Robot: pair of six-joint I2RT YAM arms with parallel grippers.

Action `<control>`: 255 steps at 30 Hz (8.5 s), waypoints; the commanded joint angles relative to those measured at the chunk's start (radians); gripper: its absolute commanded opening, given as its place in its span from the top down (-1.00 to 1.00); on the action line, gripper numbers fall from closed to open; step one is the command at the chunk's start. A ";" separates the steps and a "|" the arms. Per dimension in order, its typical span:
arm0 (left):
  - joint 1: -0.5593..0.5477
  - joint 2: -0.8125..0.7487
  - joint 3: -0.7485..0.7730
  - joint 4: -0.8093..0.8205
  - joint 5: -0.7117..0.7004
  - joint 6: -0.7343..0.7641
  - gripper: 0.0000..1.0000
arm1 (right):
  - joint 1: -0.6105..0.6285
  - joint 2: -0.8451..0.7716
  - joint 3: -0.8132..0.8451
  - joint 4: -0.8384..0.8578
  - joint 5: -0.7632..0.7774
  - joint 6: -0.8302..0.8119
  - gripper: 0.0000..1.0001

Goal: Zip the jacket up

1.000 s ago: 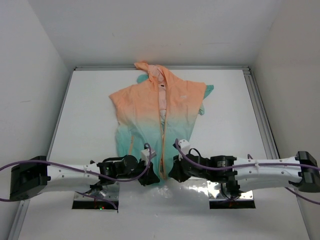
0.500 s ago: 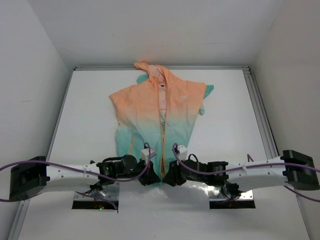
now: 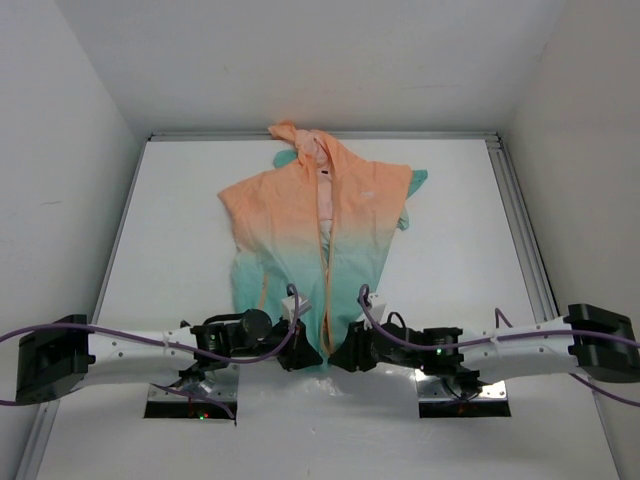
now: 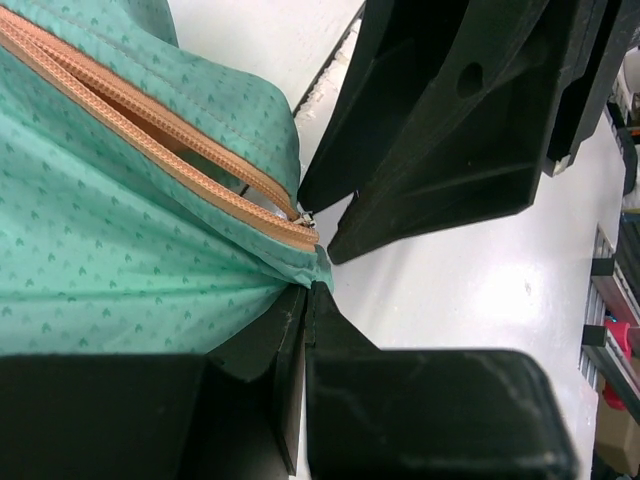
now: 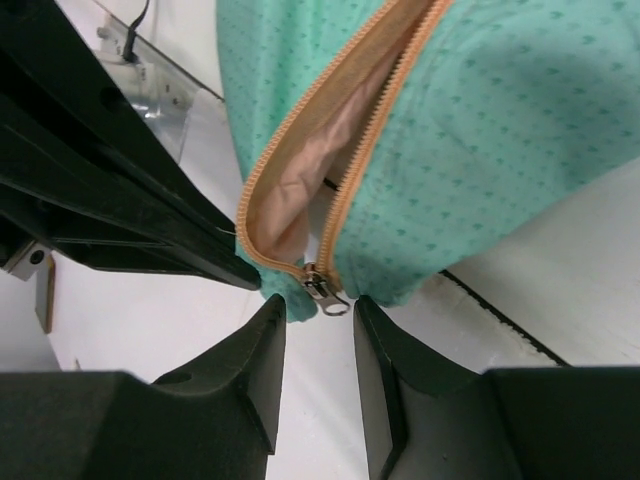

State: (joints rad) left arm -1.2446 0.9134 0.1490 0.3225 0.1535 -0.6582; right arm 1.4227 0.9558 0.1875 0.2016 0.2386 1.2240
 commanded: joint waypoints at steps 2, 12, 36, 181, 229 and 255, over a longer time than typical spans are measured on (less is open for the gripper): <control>-0.010 -0.004 -0.006 0.072 0.020 -0.004 1.00 | 0.005 0.017 0.007 0.101 -0.019 0.002 0.33; -0.012 -0.028 -0.012 0.076 0.031 -0.015 1.00 | 0.005 -0.009 -0.031 0.131 -0.009 0.034 0.21; -0.010 -0.074 -0.034 0.115 0.049 -0.038 1.00 | 0.005 -0.006 -0.122 0.348 -0.044 0.066 0.09; 0.027 0.275 0.221 -0.347 -0.724 -0.236 0.34 | -0.013 -0.131 0.087 -0.208 0.243 -0.161 1.00; 0.030 0.058 0.225 -0.301 -0.462 -0.207 1.00 | -0.011 0.158 0.286 -0.119 0.258 -0.268 0.61; 0.028 0.039 0.213 -0.278 -0.459 -0.210 1.00 | -0.010 0.317 0.452 -0.347 0.294 -0.293 0.38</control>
State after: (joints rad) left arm -1.2102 0.9554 0.3645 -0.0002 -0.3099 -0.8722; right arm 1.4094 1.2652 0.5922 -0.1333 0.5381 0.9421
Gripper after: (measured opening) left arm 0.014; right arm 0.306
